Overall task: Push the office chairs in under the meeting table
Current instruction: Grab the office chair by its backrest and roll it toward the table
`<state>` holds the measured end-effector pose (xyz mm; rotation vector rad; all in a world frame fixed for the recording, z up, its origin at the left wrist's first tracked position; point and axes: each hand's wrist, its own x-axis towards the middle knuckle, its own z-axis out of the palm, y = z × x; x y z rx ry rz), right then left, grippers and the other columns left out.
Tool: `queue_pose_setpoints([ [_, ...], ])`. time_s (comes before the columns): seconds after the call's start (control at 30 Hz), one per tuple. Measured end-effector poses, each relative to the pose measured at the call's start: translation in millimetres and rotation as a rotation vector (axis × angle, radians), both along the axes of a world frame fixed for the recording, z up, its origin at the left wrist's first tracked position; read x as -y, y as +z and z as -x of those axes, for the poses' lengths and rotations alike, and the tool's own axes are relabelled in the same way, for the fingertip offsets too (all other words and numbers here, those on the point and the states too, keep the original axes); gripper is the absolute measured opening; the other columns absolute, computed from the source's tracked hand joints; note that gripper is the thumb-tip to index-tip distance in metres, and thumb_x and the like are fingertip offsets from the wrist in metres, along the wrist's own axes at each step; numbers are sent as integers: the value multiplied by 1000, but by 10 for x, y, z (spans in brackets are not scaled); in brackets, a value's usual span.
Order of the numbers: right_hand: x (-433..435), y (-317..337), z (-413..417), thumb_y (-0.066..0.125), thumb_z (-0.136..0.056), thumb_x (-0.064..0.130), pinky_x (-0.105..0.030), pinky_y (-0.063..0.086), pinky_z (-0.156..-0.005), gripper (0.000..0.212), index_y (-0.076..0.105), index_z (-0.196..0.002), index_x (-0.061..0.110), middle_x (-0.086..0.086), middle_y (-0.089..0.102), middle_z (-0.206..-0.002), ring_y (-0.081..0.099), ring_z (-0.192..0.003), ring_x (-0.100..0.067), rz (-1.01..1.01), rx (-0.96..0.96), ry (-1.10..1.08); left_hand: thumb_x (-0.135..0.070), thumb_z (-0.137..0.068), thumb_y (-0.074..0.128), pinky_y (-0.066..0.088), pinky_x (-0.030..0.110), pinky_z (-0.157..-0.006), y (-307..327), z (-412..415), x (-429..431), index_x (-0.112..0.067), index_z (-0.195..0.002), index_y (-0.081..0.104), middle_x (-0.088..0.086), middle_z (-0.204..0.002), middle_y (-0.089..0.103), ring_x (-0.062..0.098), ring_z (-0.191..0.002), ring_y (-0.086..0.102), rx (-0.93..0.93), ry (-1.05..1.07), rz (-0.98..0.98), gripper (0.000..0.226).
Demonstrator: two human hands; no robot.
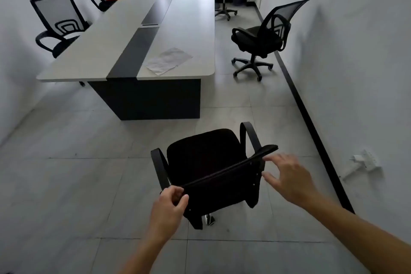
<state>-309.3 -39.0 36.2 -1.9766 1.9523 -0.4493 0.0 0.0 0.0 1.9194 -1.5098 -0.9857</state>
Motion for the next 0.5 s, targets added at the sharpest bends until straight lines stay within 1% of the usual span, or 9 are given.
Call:
queue_pose_setpoints([
  [0.03, 154, -76, -10, 63, -83, 39, -32, 43, -90, 43, 57, -123, 26, 4, 60, -123, 51, -115, -18, 29, -99, 66, -29, -87, 60, 42, 13, -66, -49, -9, 75, -17, -103, 62, -2, -95, 62, 8, -84, 59, 85, -35, 19, 19],
  [0.07, 283, -117, -42, 61, -81, 42, -36, 41, -96, 49, 53, -127, 27, 3, 56, -130, 47, -123, -20, -8, -220, 114, -31, -87, 59, 44, 15, -71, -110, -22, 134, -17, -109, 60, -1, -101, 59, 9, -88, 57, 177, -70, 11, 26],
  [0.13, 543, -237, -67, 59, -80, 46, -40, 31, -107, 59, 45, -135, 28, 0, 47, -140, 35, -135, -25, -140, -365, 178, -39, -88, 55, 47, 28, -88, -255, -40, 258, -18, -124, 52, 0, -117, 54, 15, -105, 53, 277, -135, -24, 42],
  [0.2, 693, -405, -81, 56, -79, 49, -42, 24, -112, 63, 42, -137, 28, -2, 46, -141, 32, -137, -26, -255, -468, 204, -47, -89, 48, 41, 36, -102, -416, -49, 325, -20, -136, 42, 1, -131, 48, 19, -121, 46, 337, -205, -90, 54],
  [0.27, 731, -551, -77, 55, -79, 51, -42, 23, -112, 58, 46, -131, 29, -3, 49, -135, 36, -131, -26, -289, -556, 175, -52, -91, 40, 34, 37, -108, -551, -61, 348, -22, -141, 34, 1, -138, 45, 20, -128, 41, 424, -283, -157, 58],
  [0.33, 712, -619, -99, 52, -80, 50, -43, 23, -112, 49, 51, -123, 27, -4, 53, -128, 41, -126, -27, -261, -574, 118, -55, -92, 34, 29, 36, -111, -661, -73, 343, -24, -143, 30, 1, -140, 44, 19, -130, 38, 471, -337, -183, 60],
  [0.4, 625, -684, -67, 51, -83, 48, -42, 25, -110, 42, 53, -117, 25, -5, 55, -123, 44, -121, -27, -234, -580, 80, -60, -90, 28, 27, 33, -111, -724, -53, 301, -24, -142, 31, -2, -137, 46, 18, -129, 39, 483, -392, -186, 63],
  [0.47, 467, -724, 42, 51, -84, 48, -39, 31, -103, 38, 55, -113, 24, -4, 58, -119, 48, -116, -26, -225, -591, 47, -71, -81, 14, 27, 32, -110, -741, -8, 269, -24, -139, 35, -6, -132, 49, 15, -125, 41, 493, -437, -139, 78],
  [0.5, 360, -749, 113, 53, -84, 48, -37, 35, -98, 36, 56, -111, 23, -3, 59, -114, 50, -111, -26, -226, -587, 31, -74, -77, 9, 29, 32, -109, -745, 17, 255, -25, -136, 39, -8, -128, 51, 15, -122, 43, 521, -458, -102, 82],
])
